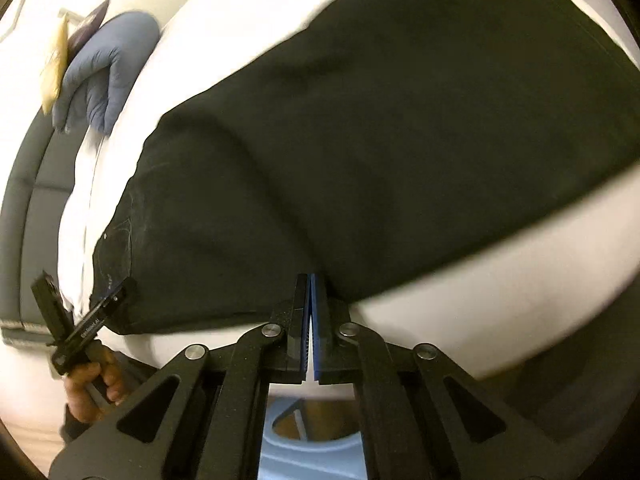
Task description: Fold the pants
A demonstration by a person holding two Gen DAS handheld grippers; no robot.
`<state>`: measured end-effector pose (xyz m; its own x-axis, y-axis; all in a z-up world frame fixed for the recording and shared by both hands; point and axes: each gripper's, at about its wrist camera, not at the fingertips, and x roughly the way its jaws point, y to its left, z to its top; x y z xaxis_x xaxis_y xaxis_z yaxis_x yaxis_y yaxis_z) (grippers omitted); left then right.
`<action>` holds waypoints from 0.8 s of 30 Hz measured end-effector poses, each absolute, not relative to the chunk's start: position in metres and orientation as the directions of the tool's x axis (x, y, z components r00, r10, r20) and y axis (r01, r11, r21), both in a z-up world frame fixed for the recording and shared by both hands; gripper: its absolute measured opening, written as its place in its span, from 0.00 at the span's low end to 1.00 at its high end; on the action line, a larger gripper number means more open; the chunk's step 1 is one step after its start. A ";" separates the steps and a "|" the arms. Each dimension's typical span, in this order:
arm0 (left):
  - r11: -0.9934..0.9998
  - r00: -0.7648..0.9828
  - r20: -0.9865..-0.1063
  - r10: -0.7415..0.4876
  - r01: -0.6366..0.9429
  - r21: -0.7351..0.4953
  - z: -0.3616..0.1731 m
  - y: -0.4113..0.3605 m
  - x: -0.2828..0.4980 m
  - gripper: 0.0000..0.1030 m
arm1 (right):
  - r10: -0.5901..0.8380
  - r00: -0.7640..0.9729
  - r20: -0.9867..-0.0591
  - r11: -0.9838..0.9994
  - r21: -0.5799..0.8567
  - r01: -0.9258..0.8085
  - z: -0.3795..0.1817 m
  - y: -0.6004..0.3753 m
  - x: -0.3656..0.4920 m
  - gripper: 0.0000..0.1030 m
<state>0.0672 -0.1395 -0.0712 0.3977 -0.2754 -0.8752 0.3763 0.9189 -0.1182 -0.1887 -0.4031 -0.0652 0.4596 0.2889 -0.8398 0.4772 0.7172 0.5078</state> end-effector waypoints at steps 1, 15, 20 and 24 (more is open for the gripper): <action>0.920 0.413 -0.870 -0.269 0.376 -0.106 -0.065 -0.137 0.064 0.77 | 0.283 0.453 -0.845 0.715 0.501 0.488 -0.061 -0.403 -0.197 0.00; 0.866 0.353 -0.872 -0.341 0.479 -0.145 -0.071 -0.193 0.057 0.74 | 0.472 0.516 -0.715 0.679 0.668 0.304 -0.037 -0.370 -0.106 0.03; 0.848 0.369 -0.859 -0.354 0.515 -0.129 -0.068 -0.183 0.046 0.74 | 0.468 0.499 -0.729 0.627 0.672 0.394 -0.082 -0.390 -0.108 0.00; 0.858 0.379 -0.853 -0.359 0.494 -0.142 -0.066 -0.181 0.045 0.74 | 0.285 0.591 -0.755 0.576 0.627 0.524 -0.071 -0.450 -0.144 0.00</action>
<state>0.0453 -0.1808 -0.0655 0.3788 -0.3591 -0.8530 0.4939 0.8579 -0.1418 -0.1443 -0.4503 -0.0708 0.5909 0.2845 -0.7549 0.5244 0.5757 0.6274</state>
